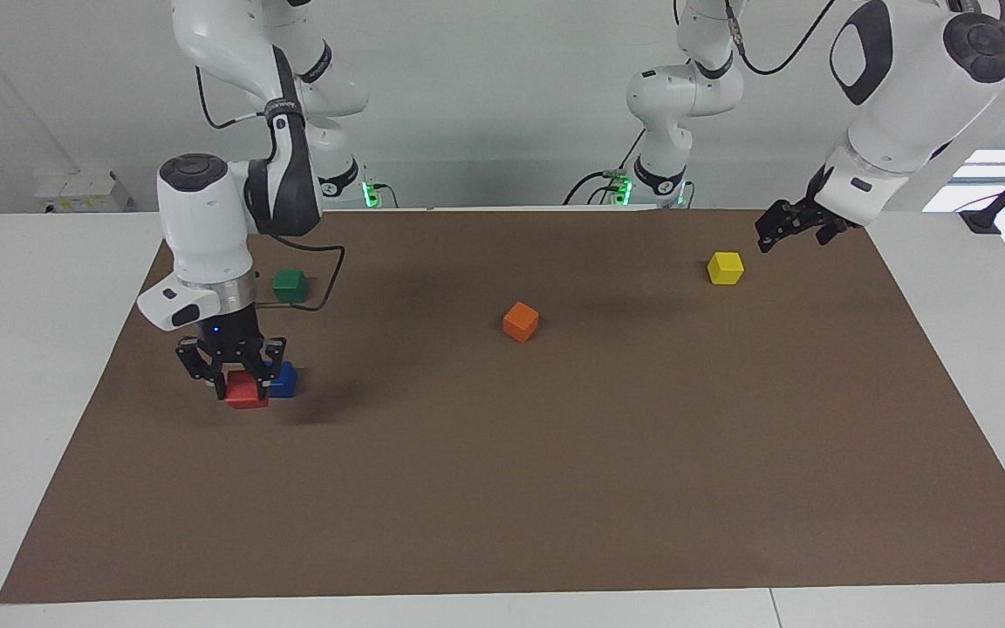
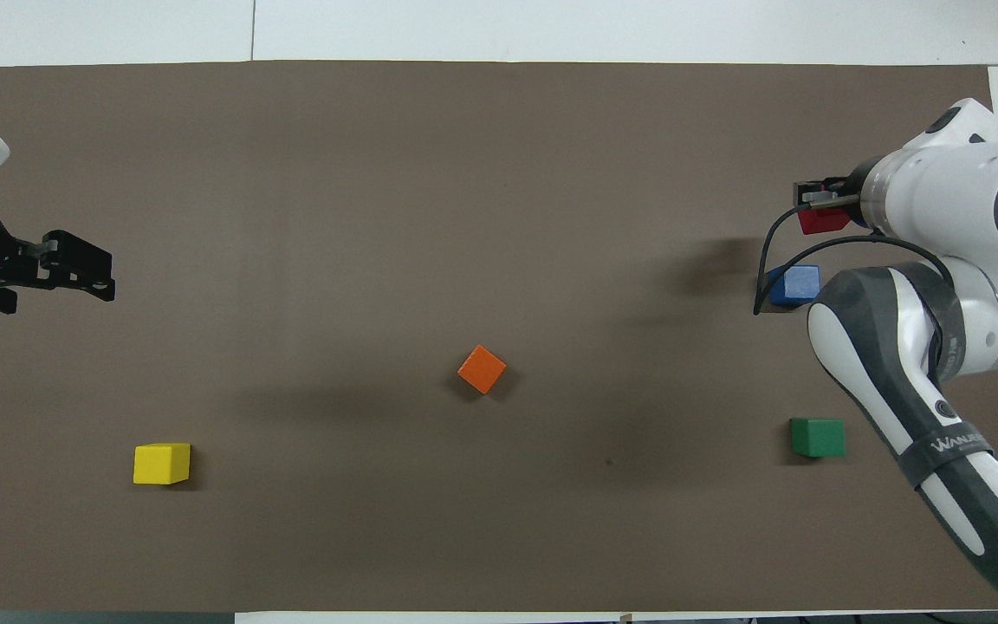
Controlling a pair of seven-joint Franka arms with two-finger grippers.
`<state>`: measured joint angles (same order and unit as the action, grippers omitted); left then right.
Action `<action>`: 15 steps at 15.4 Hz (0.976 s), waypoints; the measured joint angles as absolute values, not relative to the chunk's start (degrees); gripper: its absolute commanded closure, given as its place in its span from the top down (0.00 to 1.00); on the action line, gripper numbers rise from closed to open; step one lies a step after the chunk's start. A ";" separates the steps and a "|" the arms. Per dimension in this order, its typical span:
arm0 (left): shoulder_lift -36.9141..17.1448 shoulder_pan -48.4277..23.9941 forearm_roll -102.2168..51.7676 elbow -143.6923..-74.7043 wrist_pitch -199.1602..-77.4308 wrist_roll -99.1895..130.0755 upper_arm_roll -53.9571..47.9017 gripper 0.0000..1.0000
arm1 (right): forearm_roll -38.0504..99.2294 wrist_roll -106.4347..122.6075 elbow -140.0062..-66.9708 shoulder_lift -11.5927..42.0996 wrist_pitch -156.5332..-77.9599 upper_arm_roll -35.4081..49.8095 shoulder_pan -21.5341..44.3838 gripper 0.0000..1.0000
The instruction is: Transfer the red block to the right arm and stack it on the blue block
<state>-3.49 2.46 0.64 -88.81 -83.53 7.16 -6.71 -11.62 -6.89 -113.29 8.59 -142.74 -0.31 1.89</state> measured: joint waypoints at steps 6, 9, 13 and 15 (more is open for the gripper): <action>-3.50 1.69 0.72 -88.73 -83.07 7.16 -5.40 1.00 | -12.52 -9.55 -123.14 5.19 -154.39 -0.30 1.92 0.00; -3.35 1.44 0.72 -88.71 -82.10 7.16 -5.38 1.00 | -12.52 -9.62 -126.07 3.97 -156.01 -0.40 1.87 0.00; -1.47 0.88 0.72 -88.84 -81.30 7.12 -5.30 1.00 | -12.52 -9.62 -128.02 2.68 -156.42 -0.57 1.49 0.00; -0.59 0.79 0.72 -89.07 -81.16 7.09 -5.30 1.00 | -12.52 -9.65 -128.62 2.24 -156.38 -0.58 0.93 0.00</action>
<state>-0.59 0.79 0.72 -89.07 -81.16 7.09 -5.30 -12.52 -9.65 -128.62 2.24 -156.38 -0.58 0.93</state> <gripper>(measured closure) 0.000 0.436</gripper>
